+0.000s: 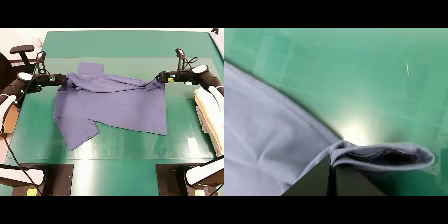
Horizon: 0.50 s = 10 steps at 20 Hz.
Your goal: Fold the shirts.
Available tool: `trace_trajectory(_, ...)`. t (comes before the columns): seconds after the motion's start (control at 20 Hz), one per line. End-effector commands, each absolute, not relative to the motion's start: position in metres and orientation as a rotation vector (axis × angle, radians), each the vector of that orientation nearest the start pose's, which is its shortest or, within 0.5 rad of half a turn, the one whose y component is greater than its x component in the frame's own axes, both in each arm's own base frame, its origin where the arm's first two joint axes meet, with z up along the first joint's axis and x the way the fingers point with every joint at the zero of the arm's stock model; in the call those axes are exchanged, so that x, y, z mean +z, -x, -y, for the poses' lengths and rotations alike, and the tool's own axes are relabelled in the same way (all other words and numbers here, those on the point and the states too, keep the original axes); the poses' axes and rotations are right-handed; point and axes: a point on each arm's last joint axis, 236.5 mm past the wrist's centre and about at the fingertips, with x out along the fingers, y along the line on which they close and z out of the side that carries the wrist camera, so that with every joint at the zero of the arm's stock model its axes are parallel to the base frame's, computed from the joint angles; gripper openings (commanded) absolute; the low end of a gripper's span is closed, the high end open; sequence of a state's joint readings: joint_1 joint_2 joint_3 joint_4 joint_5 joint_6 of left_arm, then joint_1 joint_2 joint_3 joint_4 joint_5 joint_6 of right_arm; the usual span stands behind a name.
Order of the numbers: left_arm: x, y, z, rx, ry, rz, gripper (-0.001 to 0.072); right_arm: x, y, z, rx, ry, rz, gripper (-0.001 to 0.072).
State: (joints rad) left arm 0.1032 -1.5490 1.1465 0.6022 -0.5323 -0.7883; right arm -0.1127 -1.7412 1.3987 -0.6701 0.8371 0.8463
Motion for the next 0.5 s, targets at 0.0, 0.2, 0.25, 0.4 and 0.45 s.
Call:
trace_trajectory(0.0, -0.004, -0.544, 0.036, -0.256, 0.251, -0.683, 0.0044, -0.03, -0.55, -0.085, 0.553, -0.331, -0.929, 0.0242)
trace_trajectory(0.2, 0.042, -0.547, 0.028, -0.327, 0.191, -0.667, 0.0601, 0.019, -0.553, -0.052, 0.528, -0.356, -0.877, 0.0587)
trace_trajectory(0.25, 0.053, -0.543, 0.014, -0.314, 0.223, -0.679, 0.0668, 0.035, -0.551, -0.039, 0.504, -0.373, -0.854, 0.0587)
trace_trajectory(0.4, 0.08, -0.521, -0.057, -0.196, 0.308, -0.68, 0.0672, 0.074, -0.532, 0.0, 0.421, -0.398, -0.791, 0.0589)
trace_trajectory(0.45, 0.083, -0.51, -0.077, -0.169, 0.347, -0.694, 0.0672, 0.08, -0.522, 0.009, 0.395, -0.412, -0.784, 0.0589)
